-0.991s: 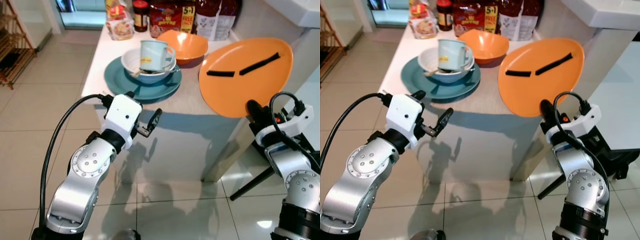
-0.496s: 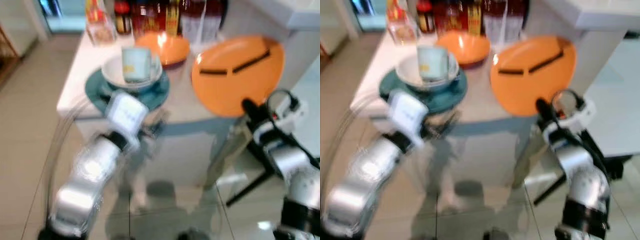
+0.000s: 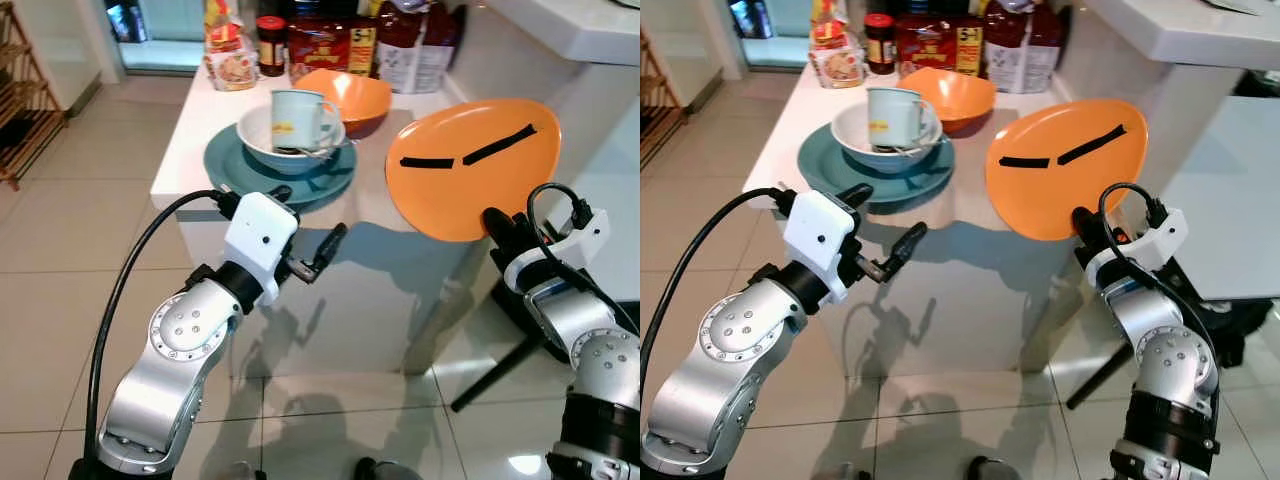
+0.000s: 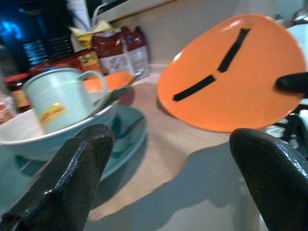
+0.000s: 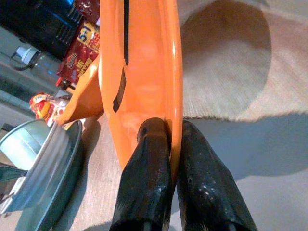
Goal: Setting the table
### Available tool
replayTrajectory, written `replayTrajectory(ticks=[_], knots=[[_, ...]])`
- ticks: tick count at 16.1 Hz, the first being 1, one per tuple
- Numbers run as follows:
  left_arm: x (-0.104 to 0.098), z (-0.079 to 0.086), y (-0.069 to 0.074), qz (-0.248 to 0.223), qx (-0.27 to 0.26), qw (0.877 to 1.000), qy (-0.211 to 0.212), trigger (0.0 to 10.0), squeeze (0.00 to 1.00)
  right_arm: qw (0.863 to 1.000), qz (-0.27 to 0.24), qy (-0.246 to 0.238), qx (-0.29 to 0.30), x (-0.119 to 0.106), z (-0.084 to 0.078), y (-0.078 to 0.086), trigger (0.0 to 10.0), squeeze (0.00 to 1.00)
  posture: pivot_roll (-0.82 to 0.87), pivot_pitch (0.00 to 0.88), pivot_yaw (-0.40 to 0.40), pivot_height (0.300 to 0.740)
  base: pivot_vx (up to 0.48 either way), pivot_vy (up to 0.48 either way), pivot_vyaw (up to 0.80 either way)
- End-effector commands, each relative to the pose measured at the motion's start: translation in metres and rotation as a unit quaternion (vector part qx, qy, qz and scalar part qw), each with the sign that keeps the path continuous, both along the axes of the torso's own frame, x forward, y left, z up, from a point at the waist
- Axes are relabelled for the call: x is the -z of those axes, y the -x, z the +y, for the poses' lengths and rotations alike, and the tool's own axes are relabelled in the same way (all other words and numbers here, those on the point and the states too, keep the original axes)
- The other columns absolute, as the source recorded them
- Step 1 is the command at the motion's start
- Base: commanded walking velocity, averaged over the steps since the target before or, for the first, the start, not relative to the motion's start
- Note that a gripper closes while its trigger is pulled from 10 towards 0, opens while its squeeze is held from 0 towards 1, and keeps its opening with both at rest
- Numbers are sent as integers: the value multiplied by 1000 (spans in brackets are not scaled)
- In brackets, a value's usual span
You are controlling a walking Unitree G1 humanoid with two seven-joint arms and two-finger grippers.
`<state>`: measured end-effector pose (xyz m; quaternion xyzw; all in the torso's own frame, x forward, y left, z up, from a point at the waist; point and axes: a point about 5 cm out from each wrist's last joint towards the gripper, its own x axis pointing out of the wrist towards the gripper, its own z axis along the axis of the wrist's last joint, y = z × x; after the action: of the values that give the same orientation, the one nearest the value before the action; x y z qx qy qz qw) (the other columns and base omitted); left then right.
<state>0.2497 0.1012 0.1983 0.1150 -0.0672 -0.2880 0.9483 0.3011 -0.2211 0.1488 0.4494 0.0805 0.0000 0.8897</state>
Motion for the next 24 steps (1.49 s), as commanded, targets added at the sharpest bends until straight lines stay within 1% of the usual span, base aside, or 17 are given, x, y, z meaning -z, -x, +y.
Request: replayTrajectory(ticks=[1, 3, 4, 5, 6, 8, 9, 10, 11, 13, 15, 17, 20, 21, 24], knots=[[-5, -7, 5, -7, 32, 999, 1, 10000, 0, 1000, 12, -8, 18, -3, -8, -6, 10000, 0, 77, 78, -53, 740, 0, 0, 0], [-5, -14, 9, -4, 60, 998, -4, 10000, 0, 999, 26, -16, 28, -4, -11, -15, 10000, 0, 78, 80, -52, 740, 0, 0, 0], [-6, -18, 10, -3, 71, 997, -5, 10000, 0, 999, 25, -31, 29, -7, -11, -21, 10000, 0, 84, 83, -54, 740, 0, 0, 0], [-6, -18, 10, -3, 71, 997, -5, 10000, 0, 999, 25, -31, 29, -7, -11, -21, 10000, 0, 84, 83, -54, 740, 0, 0, 0], [-7, -20, 9, -4, 71, 997, -5, 10000, 0, 999, 27, -40, 15, -11, -8, -30, 10000, 0, 84, 86, -50, 740, 0, 0, 0], [-7, -21, 7, -5, 66, 998, -6, 10000, 0, 998, 29, -54, 1, -15, -3, -40, 10000, 0, 83, 88, -49, 740, 0, 0, 0], [-8, -19, 5, -7, 59, 998, -8, 10000, 0, 997, 30, -69, -3, -17, -1, -46, 10000, 0, 85, 95, -48, 740, 0, 0, 0], [-9, -18, 3, -12, 52, 999, -10, 10000, 0, 996, 33, -82, -9, -19, 3, -57, 10000, 0, 90, 103, -47, 740, 0, 0, 0], [-10, -18, 2, -13, 51, 999, -11, 10000, 0, 996, 35, -84, -10, -19, 4, -60, 10000, 0, 92, 104, -48, 740, 0, 0, 0], [-16, -19, 0, -22, 48, 999, -8, 10000, 0, 993, 27, -114, 13, -30, 1, -74, 10000, 0, 101, 122, -55, 740, 0, 0, 0], [-17, -19, 1, -21, 41, 999, -2, 10000, 0, 993, 24, -117, 18, -33, -2, -77, 10000, 0, 100, 136, -57, 740, 0, 0, 0], [-17, -19, 1, -22, 39, 999, -5, 10000, 0, 992, 28, -123, 30, -32, -5, -80, 10000, 0, 101, 141, -57, 740, 0, 0, 0], [-23, -20, -3, -32, 27, 999, 5, 10000, 0, 990, 16, -133, 32, -35, -6, -85, 10000, 0, 107, 151, -57, 740, 0, 0, 0], [-24, -18, -5, -33, 19, 999, 5, 10000, 0, 991, 12, -129, 33, -36, -7, -87, 10000, 0, 106, 154, -54, 740, 0, 0, 0], [-25, -16, -5, -36, 16, 999, 5, 10000, 0, 991, 1, -131, 42, -40, -10, -89, 10000, 0, 104, 153, -54, 740, 0, 0, 0]])
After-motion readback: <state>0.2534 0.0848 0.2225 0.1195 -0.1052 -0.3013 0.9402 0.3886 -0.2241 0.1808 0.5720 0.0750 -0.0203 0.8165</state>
